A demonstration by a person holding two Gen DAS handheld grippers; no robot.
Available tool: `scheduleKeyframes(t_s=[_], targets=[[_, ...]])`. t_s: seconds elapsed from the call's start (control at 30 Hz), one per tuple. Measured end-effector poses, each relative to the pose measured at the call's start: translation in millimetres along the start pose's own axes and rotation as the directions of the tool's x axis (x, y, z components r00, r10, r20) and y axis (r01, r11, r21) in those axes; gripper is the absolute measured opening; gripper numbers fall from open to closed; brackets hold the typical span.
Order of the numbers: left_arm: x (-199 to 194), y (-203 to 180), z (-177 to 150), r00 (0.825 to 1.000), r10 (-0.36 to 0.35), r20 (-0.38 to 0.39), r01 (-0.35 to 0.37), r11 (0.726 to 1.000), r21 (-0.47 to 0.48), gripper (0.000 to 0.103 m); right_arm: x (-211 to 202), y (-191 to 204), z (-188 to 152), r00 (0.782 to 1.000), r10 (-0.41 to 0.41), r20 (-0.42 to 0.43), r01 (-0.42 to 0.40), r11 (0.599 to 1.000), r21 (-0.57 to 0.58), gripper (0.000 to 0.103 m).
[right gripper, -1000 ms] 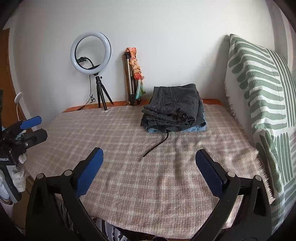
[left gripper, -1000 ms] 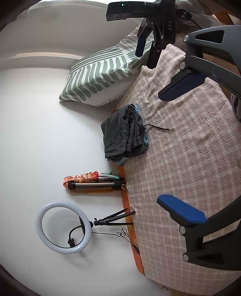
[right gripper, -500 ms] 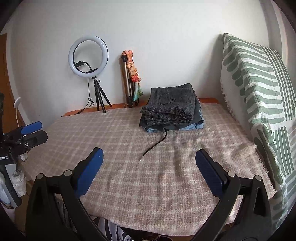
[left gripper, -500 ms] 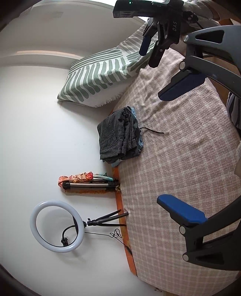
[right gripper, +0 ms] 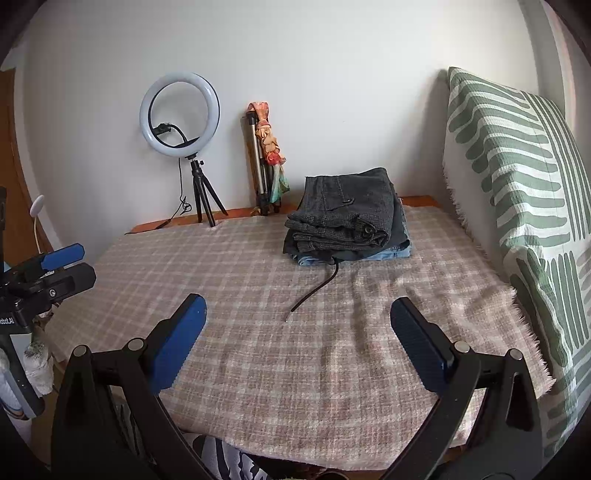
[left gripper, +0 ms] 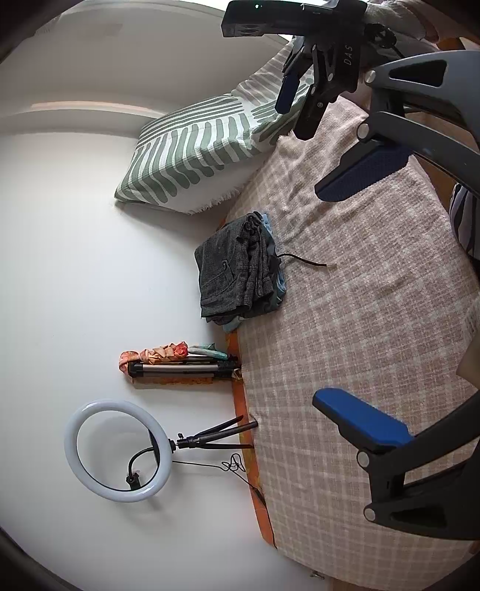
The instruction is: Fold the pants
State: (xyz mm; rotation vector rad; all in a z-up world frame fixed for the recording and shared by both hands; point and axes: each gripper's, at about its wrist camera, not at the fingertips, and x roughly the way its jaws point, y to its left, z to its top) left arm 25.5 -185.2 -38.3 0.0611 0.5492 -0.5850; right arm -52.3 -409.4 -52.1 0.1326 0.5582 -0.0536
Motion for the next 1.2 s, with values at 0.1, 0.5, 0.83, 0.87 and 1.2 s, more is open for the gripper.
scheduleKeyframes(t_s=[0.1,0.5,0.83,0.87,1.2], targets=[[-0.8,-0.2,-0.1,1.0,-0.001,0.0,0.001,1.0,-0.001,0.101,0.1,2.6,0.0,1.0,0.005,0.002,-0.005,1.0,0.0,0.102],[-3.1,0.5,0.8,1.0,0.005,0.002,-0.005,1.0,-0.005,0.101,0.4,2.5,-0.9,1.0,0.01,0.003,-0.01,1.0,0.002,0.102],[-4.3,1.6,1.8,1.0,0.012,-0.006,-0.013,1.0,-0.024,0.101,2.6,2.7,-4.1,1.0,0.01,-0.006,-0.01,1.0,0.006,0.102],[-3.9,1.8,1.4,1.0,0.013,-0.006,-0.014,1.0,-0.026,0.101,3.1,3.3,-4.6,1.0,0.01,-0.007,-0.01,1.0,0.007,0.102],[-3.4,6.8,-1.2,0.999,0.041,0.013,-0.04,0.999,-0.036,0.101,4.3,3.9,-4.9,1.0,0.008,-0.01,-0.008,1.0,0.011,0.102]])
